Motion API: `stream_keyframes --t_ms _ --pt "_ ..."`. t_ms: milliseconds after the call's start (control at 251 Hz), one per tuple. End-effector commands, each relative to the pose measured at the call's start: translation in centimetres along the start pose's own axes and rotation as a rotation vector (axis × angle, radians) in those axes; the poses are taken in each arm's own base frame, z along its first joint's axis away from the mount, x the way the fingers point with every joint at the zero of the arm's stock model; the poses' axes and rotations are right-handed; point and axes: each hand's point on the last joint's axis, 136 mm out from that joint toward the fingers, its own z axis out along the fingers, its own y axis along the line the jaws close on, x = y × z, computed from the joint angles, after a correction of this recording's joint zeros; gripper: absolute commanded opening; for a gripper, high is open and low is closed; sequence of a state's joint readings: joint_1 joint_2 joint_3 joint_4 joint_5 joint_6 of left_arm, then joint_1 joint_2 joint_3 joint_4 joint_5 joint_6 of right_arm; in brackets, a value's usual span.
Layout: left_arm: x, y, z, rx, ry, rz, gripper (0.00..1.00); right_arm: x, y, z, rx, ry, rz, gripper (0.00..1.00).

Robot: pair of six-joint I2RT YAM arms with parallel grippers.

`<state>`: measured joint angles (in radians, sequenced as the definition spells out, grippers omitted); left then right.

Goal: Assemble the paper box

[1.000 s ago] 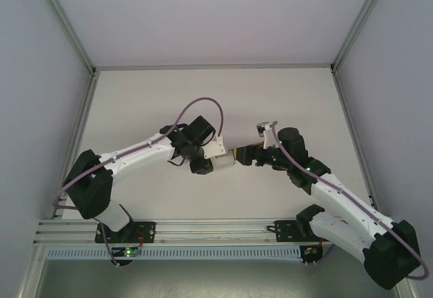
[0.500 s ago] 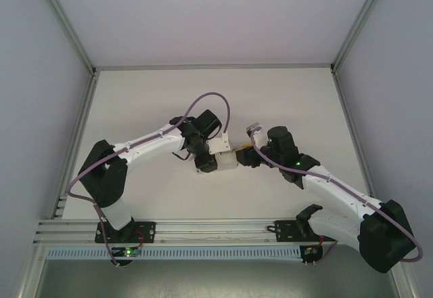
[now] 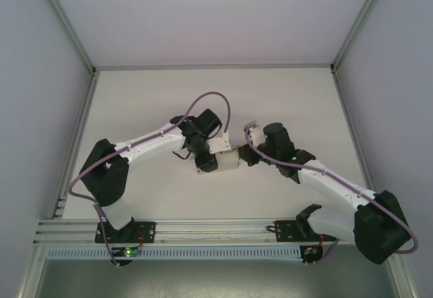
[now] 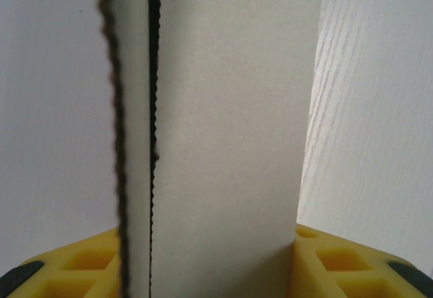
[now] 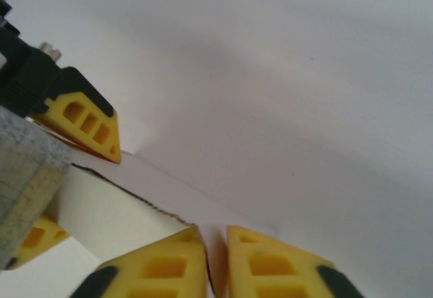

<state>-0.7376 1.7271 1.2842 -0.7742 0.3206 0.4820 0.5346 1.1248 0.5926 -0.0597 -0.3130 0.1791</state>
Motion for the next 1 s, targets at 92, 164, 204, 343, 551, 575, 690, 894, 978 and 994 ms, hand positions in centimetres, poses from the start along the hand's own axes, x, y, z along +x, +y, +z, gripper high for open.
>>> stream_keyframes --t_ms 92,164,204,343,551,575,690,894,978,994 --pt "3.5 -0.8 2.7 0.076 0.152 -0.048 0.47 -2.4 1.5 -1.2 -0.03 -0.034 0.045 0.04" --pt "3.6 -0.7 2.8 0.075 0.16 -0.049 0.47 -2.5 1.9 -1.5 -0.033 -0.011 0.096 0.02" --pt "3.6 -0.7 2.8 0.076 0.162 -0.051 0.47 -2.6 1.9 -1.6 -0.031 -0.005 0.135 0.02" --pt "3.6 -0.5 3.0 0.077 0.175 -0.057 0.47 -2.6 1.9 -1.6 -0.019 0.048 0.297 0.0" --pt "3.3 -0.2 3.4 0.07 0.172 -0.06 0.47 -3.7 4.4 -2.0 -0.14 0.054 0.4 0.0" --pt "3.3 -0.2 3.4 0.07 0.172 -0.059 0.47 -3.7 4.4 -2.0 -0.142 0.053 0.404 0.0" --pt "3.2 0.0 3.3 0.063 0.169 -0.058 0.47 -3.2 4.1 -1.8 -0.116 0.035 0.368 0.0" --pt "2.5 0.2 3.1 0.045 0.141 -0.07 0.5 0.1 2.5 0.1 -0.026 0.045 0.247 0.0" --pt "2.0 0.4 2.7 0.036 0.121 -0.072 0.53 1.0 1.4 0.4 0.05 0.037 0.207 0.0" --pt "1.9 0.3 2.7 0.036 0.118 -0.074 0.53 1.1 1.3 0.4 0.058 0.036 0.199 0.0"
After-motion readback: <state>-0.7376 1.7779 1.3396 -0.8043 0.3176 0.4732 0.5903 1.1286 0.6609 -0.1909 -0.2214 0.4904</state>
